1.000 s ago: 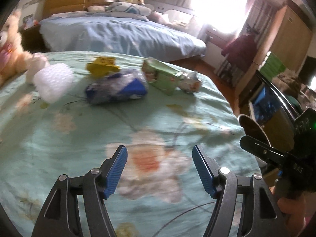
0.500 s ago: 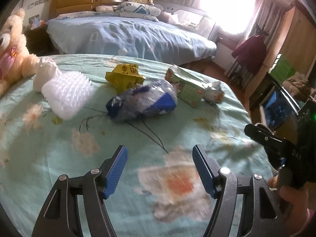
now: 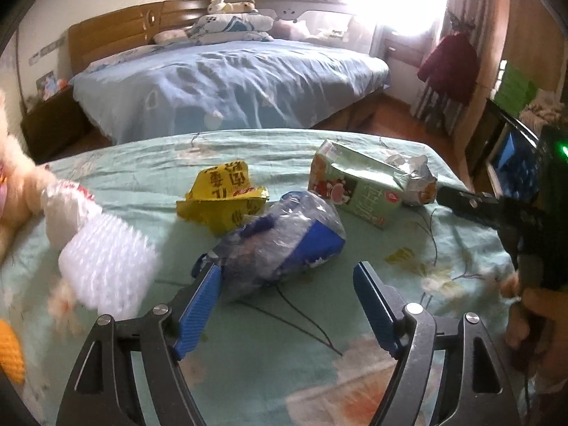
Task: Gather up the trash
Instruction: 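Grasp the blue plastic bag with the left gripper while the right grasps the crumpled wrapper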
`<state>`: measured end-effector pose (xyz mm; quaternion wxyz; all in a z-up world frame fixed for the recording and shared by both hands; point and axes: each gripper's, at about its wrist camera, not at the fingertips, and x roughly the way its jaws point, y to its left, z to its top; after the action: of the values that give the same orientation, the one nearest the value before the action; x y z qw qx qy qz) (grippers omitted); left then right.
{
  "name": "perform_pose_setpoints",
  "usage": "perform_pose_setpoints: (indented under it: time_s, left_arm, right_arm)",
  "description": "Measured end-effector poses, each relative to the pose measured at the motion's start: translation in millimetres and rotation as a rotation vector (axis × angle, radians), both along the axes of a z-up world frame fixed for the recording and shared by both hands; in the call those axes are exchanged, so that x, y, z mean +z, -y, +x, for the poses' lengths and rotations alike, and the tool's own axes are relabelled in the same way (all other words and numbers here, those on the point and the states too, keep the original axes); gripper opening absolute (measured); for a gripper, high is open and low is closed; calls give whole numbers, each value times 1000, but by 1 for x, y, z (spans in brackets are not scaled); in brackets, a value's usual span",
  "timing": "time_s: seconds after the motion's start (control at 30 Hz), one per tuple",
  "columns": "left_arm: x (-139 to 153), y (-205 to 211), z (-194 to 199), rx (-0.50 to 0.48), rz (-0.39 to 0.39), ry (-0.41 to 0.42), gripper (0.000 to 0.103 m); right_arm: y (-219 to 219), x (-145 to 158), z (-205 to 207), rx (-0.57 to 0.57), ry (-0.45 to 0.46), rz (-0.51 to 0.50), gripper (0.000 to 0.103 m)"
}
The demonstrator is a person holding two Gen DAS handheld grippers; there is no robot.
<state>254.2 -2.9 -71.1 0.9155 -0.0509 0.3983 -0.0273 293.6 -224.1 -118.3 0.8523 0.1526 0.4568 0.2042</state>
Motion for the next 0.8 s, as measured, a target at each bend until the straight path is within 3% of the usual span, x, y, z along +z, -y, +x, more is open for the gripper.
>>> perform_pose_setpoints:
  time_s: [0.03,0.13,0.23,0.27,0.3,0.33,0.4,0.5,0.73,0.77,0.8]
  left_arm:
    - [-2,1,4,-4,4,0,76]
    - [-6,3,8,-21,17,8,76]
    - [-9,2,10,-43,5,9,73]
    - [-10,2,10,-48,7,6,67]
    - [-12,2,11,-55,3,-2,55]
    - [-14,2,13,-66,-12,-15,47]
    - [-19,-2,16,-79,-49,-36,22]
    - [-21,-11,19,-100,-112,-40,6]
    - [-19,-31,13,-144,-171,-17,3]
    - [-18,-34,13,-140,-182,-16,7]
    - [-17,-38,14,-138,-195,-21,22]
  right_arm:
    - [-1,-1,2,-1,-3,0,75]
    - [-6,-9,13,1,-32,13,55]
    - [-11,-15,15,4,-41,-5,27]
    - [-12,-16,15,5,-46,-9,16]
    - [-12,-17,14,2,-50,-9,6]
    - [-11,-17,14,-1,-51,-7,2]
    - [-8,-16,10,-17,-50,-6,0]
    - [-4,-12,2,-34,-36,-14,0]
    - [1,0,-30,-68,-20,-15,0]
    - [0,1,-30,-69,-21,-19,6]
    - [-1,3,-31,-74,-22,-20,12]
